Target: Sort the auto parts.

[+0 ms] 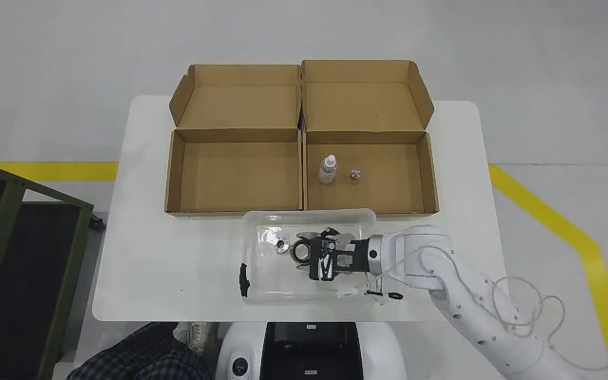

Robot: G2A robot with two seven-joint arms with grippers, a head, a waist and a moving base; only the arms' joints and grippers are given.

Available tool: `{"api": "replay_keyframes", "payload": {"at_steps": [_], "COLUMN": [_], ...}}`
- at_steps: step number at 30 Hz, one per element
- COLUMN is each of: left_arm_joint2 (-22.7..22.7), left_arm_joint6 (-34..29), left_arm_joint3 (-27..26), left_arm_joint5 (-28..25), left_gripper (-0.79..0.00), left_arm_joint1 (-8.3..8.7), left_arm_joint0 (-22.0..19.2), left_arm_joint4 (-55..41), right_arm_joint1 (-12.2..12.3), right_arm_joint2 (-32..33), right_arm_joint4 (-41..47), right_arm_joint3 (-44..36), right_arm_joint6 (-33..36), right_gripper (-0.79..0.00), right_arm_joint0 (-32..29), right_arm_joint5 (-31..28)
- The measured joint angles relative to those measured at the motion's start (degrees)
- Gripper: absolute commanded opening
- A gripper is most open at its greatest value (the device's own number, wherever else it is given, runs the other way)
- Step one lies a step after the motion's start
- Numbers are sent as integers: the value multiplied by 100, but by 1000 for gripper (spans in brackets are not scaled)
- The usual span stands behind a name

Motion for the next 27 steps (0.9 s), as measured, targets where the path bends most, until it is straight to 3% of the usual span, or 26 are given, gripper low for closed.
{"api": "replay_keyframes", "payload": {"at_steps": [11, 27], "left_arm_joint2": [0, 0], "left_arm_joint6": [0, 0], "left_arm_joint3": [0, 0], "left_arm_joint5": [0, 0], "left_gripper": [0, 0], "left_arm_joint1": [0, 0], "left_arm_joint0": [0, 0], "left_arm_joint4": [0, 0], "right_arm_joint1": [87, 100], "right_arm_joint2": [522, 1103], "right_arm_joint4": [153, 597], "right_arm_joint3": [-631, -1221], "right_arm_joint6": [-308, -505], "right_gripper": [-785, -785], "right_arm_joint0": [-207, 108], "right_arm_joint5": [4, 157]}}
